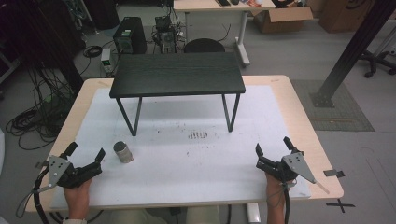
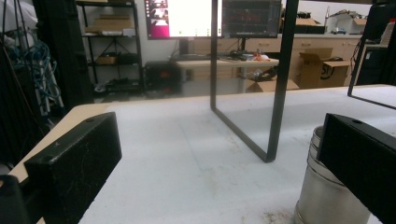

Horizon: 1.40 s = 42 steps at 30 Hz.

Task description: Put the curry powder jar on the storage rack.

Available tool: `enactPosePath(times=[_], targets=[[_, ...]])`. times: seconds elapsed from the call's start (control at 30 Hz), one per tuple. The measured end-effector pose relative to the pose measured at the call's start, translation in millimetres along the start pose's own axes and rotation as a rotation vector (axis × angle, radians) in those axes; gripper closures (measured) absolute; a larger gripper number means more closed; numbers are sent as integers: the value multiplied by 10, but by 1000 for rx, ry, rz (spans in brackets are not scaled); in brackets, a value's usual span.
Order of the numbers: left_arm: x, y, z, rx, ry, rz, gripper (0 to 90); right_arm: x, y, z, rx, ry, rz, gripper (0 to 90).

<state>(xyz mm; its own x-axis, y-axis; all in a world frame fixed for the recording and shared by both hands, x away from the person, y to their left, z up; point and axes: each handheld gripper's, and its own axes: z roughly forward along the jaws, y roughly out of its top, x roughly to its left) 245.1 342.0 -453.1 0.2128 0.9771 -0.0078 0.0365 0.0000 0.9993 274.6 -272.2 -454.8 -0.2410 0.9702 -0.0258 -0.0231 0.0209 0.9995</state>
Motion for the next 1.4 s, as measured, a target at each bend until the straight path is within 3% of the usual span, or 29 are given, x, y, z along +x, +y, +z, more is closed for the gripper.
enactPosePath(times=[0.6, 0.97, 1.17, 1.4], targets=[[13, 57, -37, -7, -12, -37, 3, 1, 1, 3, 4, 0, -1, 2], [-126, 223, -78, 7, -98, -15, 2, 1, 2, 7, 8, 1, -3, 2], [-183, 248, -66, 15, -130, -30, 2, 2, 2, 7, 8, 1, -3, 2], [-298, 252, -64, 21, -166, -18, 2, 2, 2, 8, 9, 1, -3, 2]])
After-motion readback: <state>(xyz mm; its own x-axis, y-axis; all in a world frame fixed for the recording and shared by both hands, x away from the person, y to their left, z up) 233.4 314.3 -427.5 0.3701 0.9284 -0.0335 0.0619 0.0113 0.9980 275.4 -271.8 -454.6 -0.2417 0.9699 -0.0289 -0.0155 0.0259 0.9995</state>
